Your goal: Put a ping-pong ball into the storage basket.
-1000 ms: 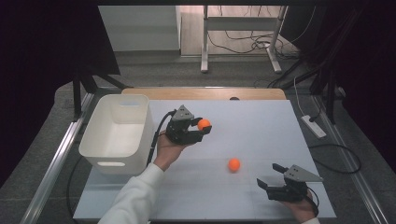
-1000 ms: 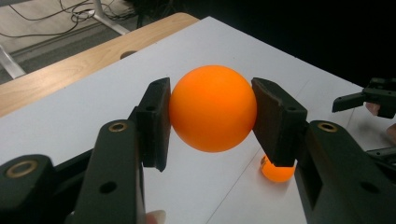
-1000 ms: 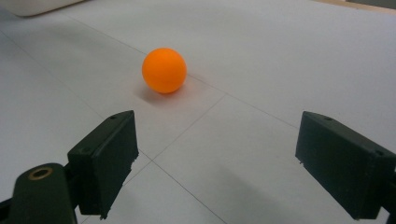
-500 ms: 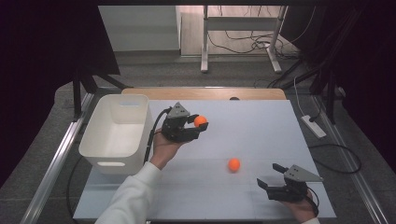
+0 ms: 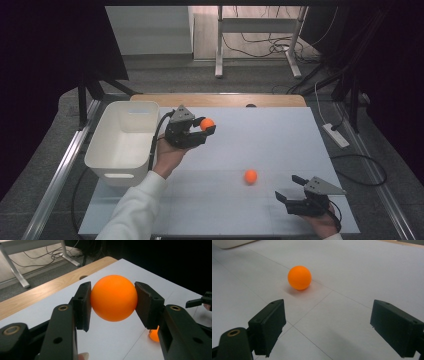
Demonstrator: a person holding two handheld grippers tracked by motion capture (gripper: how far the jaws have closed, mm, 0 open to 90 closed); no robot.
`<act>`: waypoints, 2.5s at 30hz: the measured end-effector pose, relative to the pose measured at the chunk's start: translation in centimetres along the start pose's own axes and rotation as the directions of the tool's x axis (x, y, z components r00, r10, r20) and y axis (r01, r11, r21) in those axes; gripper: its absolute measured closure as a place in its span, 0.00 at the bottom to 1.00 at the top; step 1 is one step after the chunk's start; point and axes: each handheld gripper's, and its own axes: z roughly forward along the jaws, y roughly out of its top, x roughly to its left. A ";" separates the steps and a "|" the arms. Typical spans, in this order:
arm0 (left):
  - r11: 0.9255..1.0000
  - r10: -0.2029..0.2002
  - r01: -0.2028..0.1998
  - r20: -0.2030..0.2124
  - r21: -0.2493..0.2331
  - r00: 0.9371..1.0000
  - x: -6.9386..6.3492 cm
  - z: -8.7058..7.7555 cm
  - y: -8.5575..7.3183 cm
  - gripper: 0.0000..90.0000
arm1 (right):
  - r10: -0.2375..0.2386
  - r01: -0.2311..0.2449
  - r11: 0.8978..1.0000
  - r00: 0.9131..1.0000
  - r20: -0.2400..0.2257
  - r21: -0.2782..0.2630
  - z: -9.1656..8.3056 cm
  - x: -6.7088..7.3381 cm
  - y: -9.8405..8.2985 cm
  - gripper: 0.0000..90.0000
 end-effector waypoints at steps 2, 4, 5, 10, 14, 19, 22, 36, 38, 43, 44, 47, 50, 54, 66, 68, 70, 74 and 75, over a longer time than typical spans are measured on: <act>1.000 0.001 -0.001 -0.005 0.001 1.000 0.1 -0.1 0.0 0.57 | -0.001 0.001 1.000 1.000 0.000 0.000 0.0 0.0 0.0 0.14; 1.000 0.001 -0.001 -0.009 0.001 1.000 0.2 -0.2 0.0 0.57 | -0.002 0.002 1.000 1.000 0.000 0.000 0.0 0.0 0.0 0.14; 1.000 0.001 -0.001 -0.011 0.000 1.000 0.2 -0.3 0.0 0.57 | -0.002 0.002 1.000 1.000 0.000 0.000 0.0 0.0 0.0 0.14; 1.000 -0.003 0.003 -0.024 -0.009 1.000 0.6 -0.9 0.0 0.57 | -0.001 0.001 1.000 1.000 0.002 -0.001 0.0 0.0 0.0 0.14; 1.000 -0.008 0.008 -0.039 -0.016 0.999 1.0 -1.5 0.0 0.57 | -0.001 0.001 1.000 1.000 0.003 -0.001 -0.1 0.0 0.0 0.14; 1.000 -0.014 0.012 -0.060 -0.019 0.998 1.6 -2.3 -0.1 0.57 | -0.002 0.002 1.000 1.000 0.003 -0.001 0.0 0.0 0.0 0.14; 1.000 -0.019 0.017 -0.067 -0.022 0.998 1.9 -2.6 -0.2 0.57 | -0.002 0.002 1.000 1.000 0.003 0.000 0.0 0.0 0.0 0.14; 0.999 -0.040 0.037 -0.109 -0.032 0.993 3.3 -4.2 -0.6 0.57 | -0.005 0.005 1.000 1.000 0.006 0.002 0.0 0.0 0.0 0.14; 0.999 -0.044 0.041 -0.114 -0.033 0.992 3.4 -4.4 -0.6 0.57 | -0.005 0.005 1.000 1.000 0.007 0.003 0.0 0.0 0.0 0.14; 0.998 -0.050 0.046 -0.125 -0.036 0.991 3.8 -4.7 -0.7 0.57 | -0.006 0.006 1.000 1.000 0.008 0.002 0.0 0.0 0.0 0.14; 0.998 -0.050 0.046 -0.128 -0.035 0.991 3.9 -4.8 -0.7 0.57 | -0.006 0.006 1.000 1.000 0.008 0.003 0.0 0.0 0.0 0.14; 0.998 -0.053 0.049 -0.136 -0.032 0.989 4.1 -4.9 -0.8 0.57 | -0.006 0.006 1.000 1.000 0.010 0.003 0.0 0.0 0.0 0.14; 0.998 -0.056 0.052 -0.142 -0.032 0.988 4.3 -5.1 -0.9 0.57 | -0.006 0.006 1.000 1.000 0.011 0.003 0.0 0.0 0.0 0.14; 0.998 -0.063 0.058 -0.149 -0.032 0.987 4.6 -5.3 -1.0 0.57 | -0.004 0.004 1.000 1.000 0.012 0.002 0.0 0.0 0.0 0.14; 0.997 -0.074 0.070 -0.186 -0.028 0.980 5.7 -6.1 -1.3 0.57 | -0.002 0.002 1.000 1.000 0.013 0.001 0.0 0.0 0.0 0.14; 0.997 -0.079 0.075 -0.193 -0.027 0.978 6.0 -6.3 -1.4 0.57 | -0.002 0.002 1.000 1.000 0.014 0.001 0.0 0.0 0.0 0.14; 0.996 -0.083 0.079 -0.200 -0.029 0.976 6.2 -6.5 -1.4 0.57 | -0.001 0.001 1.000 1.000 0.014 0.001 0.0 0.0 0.0 0.14; 0.996 -0.091 0.086 -0.209 -0.031 0.974 6.5 -6.7 -1.6 0.57 | -0.003 0.003 1.000 1.000 0.016 0.001 0.0 0.0 0.0 0.14; 0.996 -0.091 0.087 -0.213 -0.029 0.973 6.6 -6.8 -1.6 0.57 | -0.003 0.003 1.000 1.000 0.016 0.002 0.0 0.0 0.0 0.14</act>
